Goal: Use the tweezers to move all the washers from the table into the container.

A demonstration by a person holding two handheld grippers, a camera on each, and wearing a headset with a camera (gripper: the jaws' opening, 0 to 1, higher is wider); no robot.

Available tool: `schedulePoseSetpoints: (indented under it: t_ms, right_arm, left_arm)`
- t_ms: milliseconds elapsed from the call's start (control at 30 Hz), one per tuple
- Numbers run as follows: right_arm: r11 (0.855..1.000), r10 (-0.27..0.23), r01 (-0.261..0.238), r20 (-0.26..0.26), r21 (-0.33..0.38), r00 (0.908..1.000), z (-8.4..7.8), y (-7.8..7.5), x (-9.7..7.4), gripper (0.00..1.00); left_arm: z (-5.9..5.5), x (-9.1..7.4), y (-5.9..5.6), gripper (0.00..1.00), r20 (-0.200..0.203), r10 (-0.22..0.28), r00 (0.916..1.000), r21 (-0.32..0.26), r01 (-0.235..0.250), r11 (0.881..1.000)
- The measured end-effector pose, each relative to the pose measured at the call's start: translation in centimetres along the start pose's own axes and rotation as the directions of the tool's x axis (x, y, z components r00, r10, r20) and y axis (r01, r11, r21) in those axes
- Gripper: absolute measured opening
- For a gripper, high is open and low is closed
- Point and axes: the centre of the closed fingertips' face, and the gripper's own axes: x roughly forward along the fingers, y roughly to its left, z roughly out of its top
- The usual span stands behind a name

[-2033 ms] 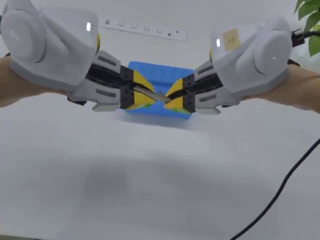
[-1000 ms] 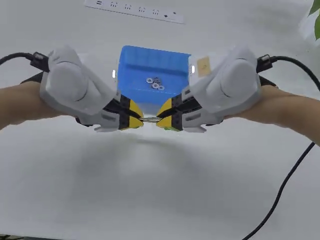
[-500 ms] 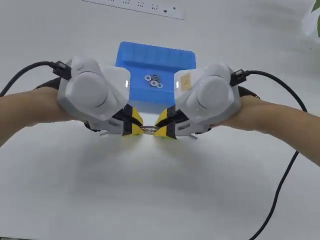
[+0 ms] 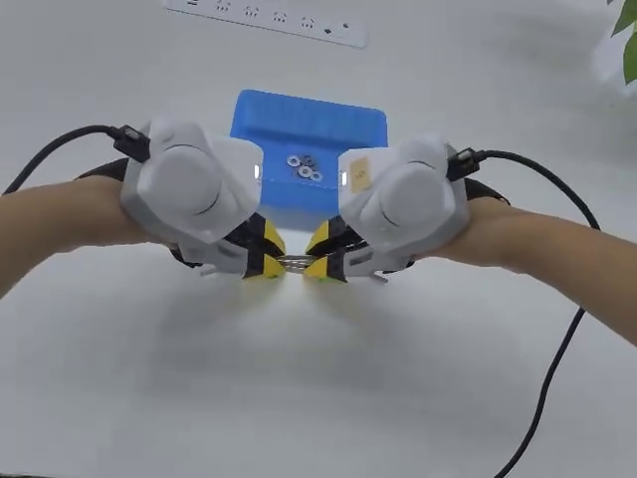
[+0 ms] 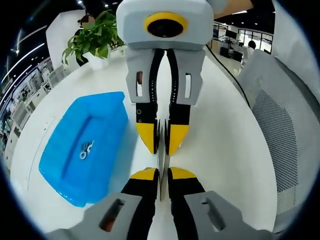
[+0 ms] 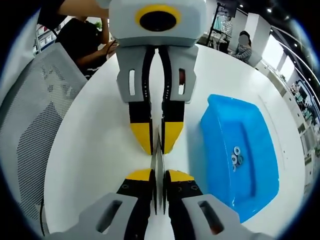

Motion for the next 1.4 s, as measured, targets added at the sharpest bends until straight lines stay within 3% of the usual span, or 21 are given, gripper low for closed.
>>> schedulePoseSetpoints:
  t_ms: [233, 400, 467, 500, 600, 700, 767, 867, 1000, 1067, 1100, 1133, 1167, 1233, 1300, 1367, 1400]
  right_arm:
    - [1.0, -0.001, 0.0, -0.036, -0.012, 0.9994, 0.0, 0.1, 0.0, 0.11]
    - [1.0, -0.014, 0.015, -0.036, 0.025, 0.9992, -0.1, -0.3, -0.1, 0.14]
    - [0.999, -0.047, 0.047, -0.028, 0.003, 0.9985, -0.2, -0.7, -0.3, 0.19]
    - [0.997, -0.079, 0.079, -0.017, -0.023, 0.9967, -0.2, -1.0, -0.5, 0.2]
    - [0.995, -0.07, 0.067, 0.041, 0.076, 0.9967, 0.1, -0.2, -1.4, 0.21]
    - [0.988, -0.101, 0.09, 0.087, 0.122, 0.9911, 0.1, 0.0, -2.9, 0.24]
    - [0.982, -0.123, 0.103, 0.126, 0.157, 0.9845, 0.3, 0.2, -3.8, 0.27]
    - [0.964, -0.187, 0.141, 0.195, 0.227, 0.963, 0.4, 0.3, -6.0, 0.3]
    - [0.949, -0.264, 0.219, 0.187, 0.228, 0.9462, -0.6, 0.5, -8.4, 0.33]
    - [0.941, -0.283, 0.229, 0.207, 0.251, 0.9364, -0.5, 1.1, -9.6, 0.38]
    - [0.935, -0.299, 0.237, 0.225, 0.265, 0.9271, -0.3, 1.4, -10.4, 0.41]
    - [0.932, -0.308, 0.244, 0.232, 0.269, 0.9226, -0.2, 1.7, -10.9, 0.43]
    - [0.931, -0.315, 0.25, 0.236, 0.266, 0.9193, -0.1, 2.2, -11.6, 0.44]
    - [0.929, -0.325, 0.263, 0.239, 0.26, 0.915, 0.1, 2.7, -12.4, 0.48]
    - [0.925, -0.344, 0.281, 0.249, 0.255, 0.9052, 0.6, 3.3, -13.3, 0.55]
    - [0.918, -0.368, 0.303, 0.266, 0.255, 0.8911, 1.1, 3.7, -14.2, 0.59]
    - [0.917, -0.373, 0.309, 0.273, 0.251, 0.8865, 1.3, 3.9, -14.5, 0.61]
  left_arm:
    - [0.0, 0.0, 0.0, 0.13, -0.011, 0.007, 0.9999, 0.002, -0.006, 1.0]
    - [-0.1, -0.1, 0.3, 0.15, -0.021, 0.028, 0.9994, -0.006, -0.028, 1.0]
    - [0.5, -0.5, 0.2, 0.15, 0.018, 0.036, 0.9992, -0.051, -0.035, 0.998]
    - [0.8, -0.8, 0.1, 0.15, 0.036, 0.038, 0.9986, -0.067, -0.035, 0.997]
    - [0.8, -1.7, 0.3, 0.17, 0.04, 0.059, 0.9975, -0.062, -0.056, 0.997]
    - [1.3, -3.0, 0.5, 0.24, 0.08, 0.098, 0.9919, -0.094, -0.091, 0.991]
    - [2.0, -4.2, 0.3, 0.26, 0.136, 0.119, 0.9836, -0.112, -0.104, 0.988]
    - [3.2, -6.3, -0.3, 0.32, 0.215, 0.153, 0.9646, -0.138, -0.125, 0.983]
    - [3.6, -8.3, -1.1, 0.41, 0.253, 0.201, 0.9463, -0.152, -0.166, 0.974]
    - [3.8, -9.4, -1.2, 0.42, 0.272, 0.24, 0.9319, -0.143, -0.208, 0.968]
    - [4.2, -10.2, -1.1, 0.42, 0.297, 0.273, 0.9148, -0.148, -0.238, 0.96]
    - [4.5, -10.7, -1.2, 0.43, 0.316, 0.287, 0.9042, -0.167, -0.244, 0.955]
    - [5.1, -11.6, -1.4, 0.45, 0.349, 0.302, 0.8871, -0.203, -0.244, 0.948]
    - [5.9, -13.0, -1.6, 0.53, 0.381, 0.334, 0.8619, -0.241, -0.257, 0.936]
    - [6.2, -13.8, -2.0, 0.62, 0.39, 0.344, 0.8541, -0.251, -0.261, 0.932]
    - [6.2, -14.4, -2.4, 0.68, 0.385, 0.352, 0.853, -0.249, -0.271, 0.93]
    - [6.2, -15.0, -2.6, 0.68, 0.383, 0.372, 0.8456, -0.237, -0.299, 0.924]
